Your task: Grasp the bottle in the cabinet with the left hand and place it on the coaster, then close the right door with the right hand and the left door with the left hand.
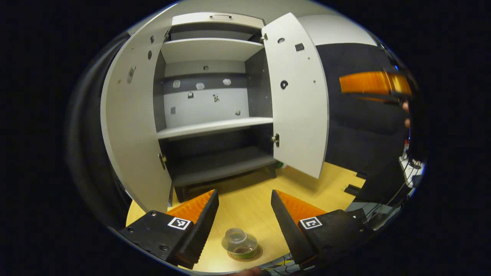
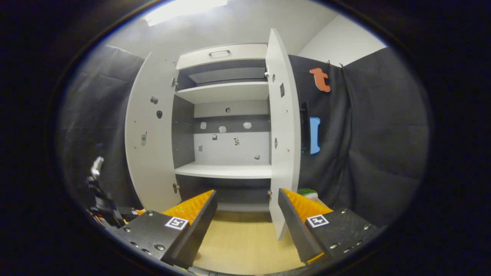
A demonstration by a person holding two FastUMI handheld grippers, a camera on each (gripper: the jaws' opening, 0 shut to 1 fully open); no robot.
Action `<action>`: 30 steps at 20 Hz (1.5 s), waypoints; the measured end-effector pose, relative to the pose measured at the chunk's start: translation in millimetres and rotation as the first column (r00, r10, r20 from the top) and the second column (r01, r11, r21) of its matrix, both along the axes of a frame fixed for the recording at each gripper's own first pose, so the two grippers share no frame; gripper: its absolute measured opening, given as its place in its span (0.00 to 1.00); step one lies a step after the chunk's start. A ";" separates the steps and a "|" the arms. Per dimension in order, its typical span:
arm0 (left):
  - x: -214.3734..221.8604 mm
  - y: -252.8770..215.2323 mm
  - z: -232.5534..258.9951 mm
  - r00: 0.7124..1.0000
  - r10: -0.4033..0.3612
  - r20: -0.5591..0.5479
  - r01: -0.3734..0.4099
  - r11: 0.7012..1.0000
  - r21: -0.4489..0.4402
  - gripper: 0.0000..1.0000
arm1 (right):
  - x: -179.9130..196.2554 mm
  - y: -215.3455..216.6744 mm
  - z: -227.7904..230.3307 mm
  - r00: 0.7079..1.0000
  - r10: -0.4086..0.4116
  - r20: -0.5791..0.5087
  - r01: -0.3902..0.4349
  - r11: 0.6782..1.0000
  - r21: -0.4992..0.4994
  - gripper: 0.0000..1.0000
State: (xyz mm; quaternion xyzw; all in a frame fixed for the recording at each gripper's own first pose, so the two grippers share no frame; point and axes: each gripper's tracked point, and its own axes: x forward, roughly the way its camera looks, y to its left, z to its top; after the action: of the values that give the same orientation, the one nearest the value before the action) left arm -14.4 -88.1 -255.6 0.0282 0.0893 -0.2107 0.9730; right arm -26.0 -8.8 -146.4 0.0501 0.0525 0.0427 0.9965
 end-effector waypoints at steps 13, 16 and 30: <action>14.1 15.6 160.6 0.992 0.087 0.096 -0.077 0.992 -0.098 0.98 | 38.6 -169.3 7.9 0.974 -0.223 0.030 0.222 0.975 0.033 0.96; 22.3 25.4 183.7 0.993 0.092 0.078 -0.081 0.988 -0.129 1.00 | 56.7 -208.1 15.7 0.966 -0.258 0.030 0.258 0.966 0.014 0.94; 6.0 81.5 197.7 0.974 0.155 0.164 -0.147 0.987 -0.062 0.98 | 179.0 -268.1 85.3 0.955 -0.297 0.012 0.297 0.955 -0.002 0.96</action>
State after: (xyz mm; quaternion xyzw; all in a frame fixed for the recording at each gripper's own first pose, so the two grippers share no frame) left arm -8.4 -6.6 -57.9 0.0150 0.0032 -0.1352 0.9907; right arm 153.0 -276.9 -61.2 0.0552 0.0384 -0.1075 0.9919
